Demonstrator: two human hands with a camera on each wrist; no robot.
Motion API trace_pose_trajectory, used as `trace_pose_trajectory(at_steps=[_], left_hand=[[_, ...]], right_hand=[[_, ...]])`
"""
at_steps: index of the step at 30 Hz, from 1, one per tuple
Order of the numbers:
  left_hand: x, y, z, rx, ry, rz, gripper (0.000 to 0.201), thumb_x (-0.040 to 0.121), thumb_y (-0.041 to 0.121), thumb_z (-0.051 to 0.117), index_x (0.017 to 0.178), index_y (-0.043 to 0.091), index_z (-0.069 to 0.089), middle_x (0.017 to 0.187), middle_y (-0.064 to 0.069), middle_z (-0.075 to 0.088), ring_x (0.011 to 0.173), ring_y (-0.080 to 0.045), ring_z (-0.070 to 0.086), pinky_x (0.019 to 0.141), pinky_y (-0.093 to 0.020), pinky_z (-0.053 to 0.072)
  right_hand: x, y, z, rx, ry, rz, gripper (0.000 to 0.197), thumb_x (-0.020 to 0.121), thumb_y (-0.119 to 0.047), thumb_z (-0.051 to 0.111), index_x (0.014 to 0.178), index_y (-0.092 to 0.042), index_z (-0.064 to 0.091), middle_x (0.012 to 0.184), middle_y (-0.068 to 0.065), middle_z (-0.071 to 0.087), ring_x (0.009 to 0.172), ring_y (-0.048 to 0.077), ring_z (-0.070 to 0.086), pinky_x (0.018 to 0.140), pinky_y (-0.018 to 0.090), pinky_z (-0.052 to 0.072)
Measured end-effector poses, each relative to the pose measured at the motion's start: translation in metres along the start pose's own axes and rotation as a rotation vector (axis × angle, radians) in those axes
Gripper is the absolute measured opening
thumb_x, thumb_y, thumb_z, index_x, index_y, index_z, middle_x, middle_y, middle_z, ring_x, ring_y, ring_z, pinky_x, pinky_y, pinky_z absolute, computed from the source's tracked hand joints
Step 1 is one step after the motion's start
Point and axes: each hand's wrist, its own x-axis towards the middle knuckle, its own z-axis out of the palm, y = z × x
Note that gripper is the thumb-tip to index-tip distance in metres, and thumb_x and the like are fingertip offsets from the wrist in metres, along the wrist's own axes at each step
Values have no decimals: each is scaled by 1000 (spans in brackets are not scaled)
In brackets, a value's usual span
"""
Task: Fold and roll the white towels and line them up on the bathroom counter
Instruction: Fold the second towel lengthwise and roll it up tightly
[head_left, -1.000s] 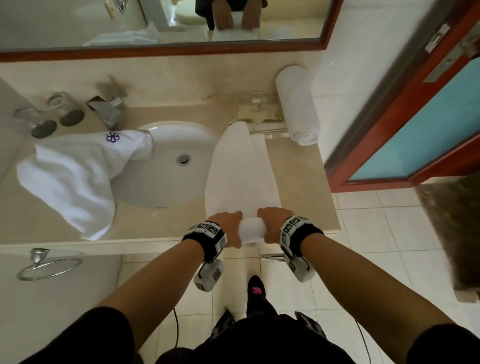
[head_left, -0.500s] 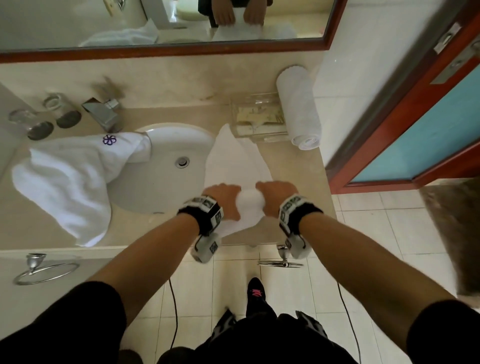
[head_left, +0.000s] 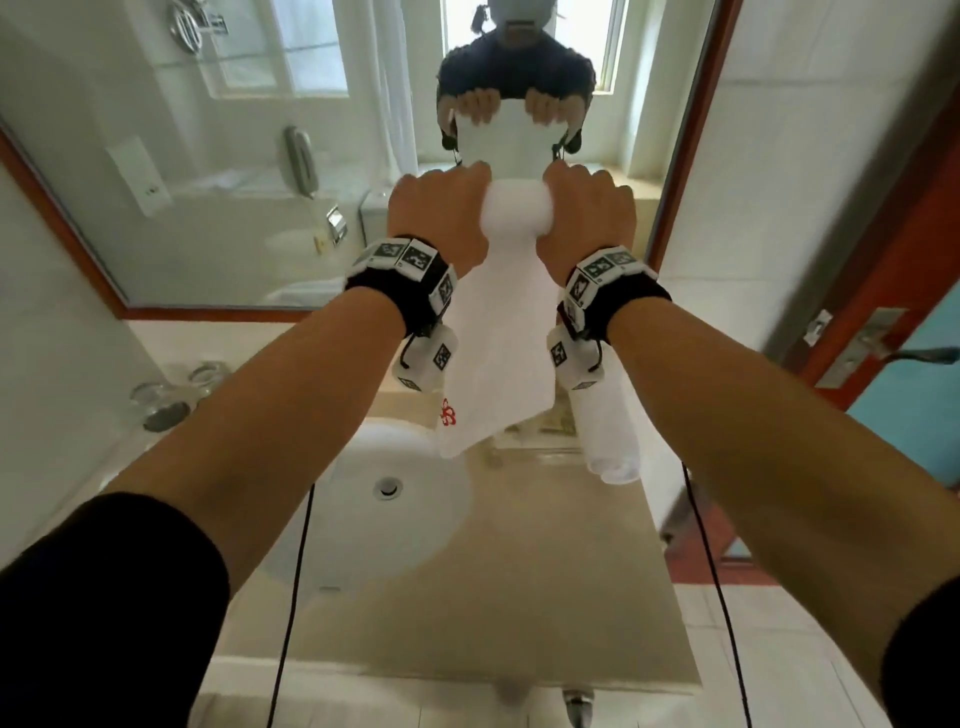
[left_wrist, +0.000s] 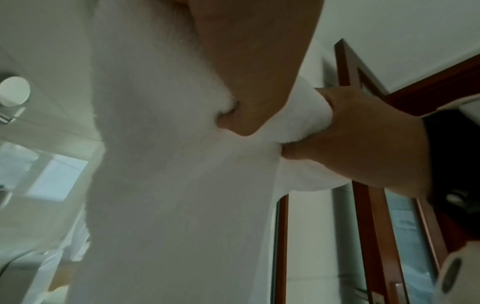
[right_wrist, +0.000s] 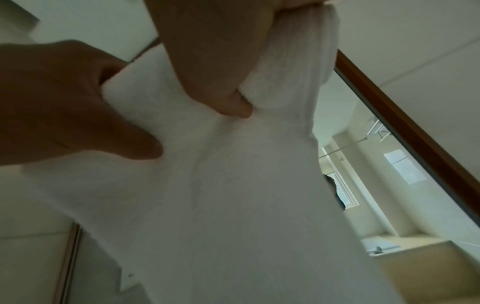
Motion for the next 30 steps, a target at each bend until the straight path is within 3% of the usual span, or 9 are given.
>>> trace_pose_trajectory(at_steps=[4, 9, 12, 16, 19, 25, 30], left_hand=[[-11, 5, -12, -5, 76, 32, 33, 76, 24, 62, 107, 17, 52, 92, -4, 64, 82, -32, 62, 70, -38, 38], [-82, 26, 27, -76, -85, 110, 37, 75, 28, 65, 109, 18, 54, 95, -2, 64, 84, -29, 63, 73, -39, 46], [-153, 44, 70, -148, -297, 148, 39, 74, 31, 66, 109, 21, 53, 97, 0, 66, 86, -28, 64, 71, -35, 42], [-265, 66, 130, -172, -735, 185, 38, 77, 36, 64, 107, 21, 45, 94, 2, 64, 85, -27, 65, 67, -34, 47], [-323, 77, 164, -196, -938, 164, 51, 79, 42, 65, 119, 22, 41, 106, 2, 64, 94, -27, 65, 76, -37, 53], [-384, 79, 187, -199, -1001, 236, 65, 76, 29, 72, 129, 23, 35, 115, 0, 55, 99, -27, 62, 75, -38, 48], [-386, 82, 192, -183, -1049, 242, 61, 75, 25, 71, 126, 23, 38, 111, 0, 60, 96, -27, 63, 72, -35, 46]], right_hand=[[-7, 3, -16, -5, 71, -51, 38, 77, -18, 65, 113, -18, 54, 102, 6, 63, 93, 31, 58, 78, 41, 41], [-91, 17, 16, 43, -9, -110, 35, 68, -14, 69, 102, -14, 59, 91, 8, 64, 82, 33, 59, 70, 39, 40], [-173, 25, 48, 65, -229, -153, 38, 62, -15, 74, 97, -14, 61, 89, 8, 66, 81, 34, 62, 70, 39, 44], [-288, 25, 86, 42, -736, -197, 35, 76, -23, 66, 109, -17, 56, 98, 5, 64, 90, 30, 62, 76, 36, 44], [-348, 18, 110, 30, -931, -185, 38, 82, -28, 63, 117, -21, 50, 107, 2, 63, 98, 28, 61, 83, 36, 44], [-403, 10, 132, 8, -1075, -183, 42, 82, -25, 63, 120, -22, 47, 111, 1, 60, 101, 26, 59, 86, 37, 43], [-419, 10, 141, 30, -1164, -133, 52, 82, -32, 66, 127, -25, 41, 111, 1, 60, 101, 25, 59, 80, 35, 43]])
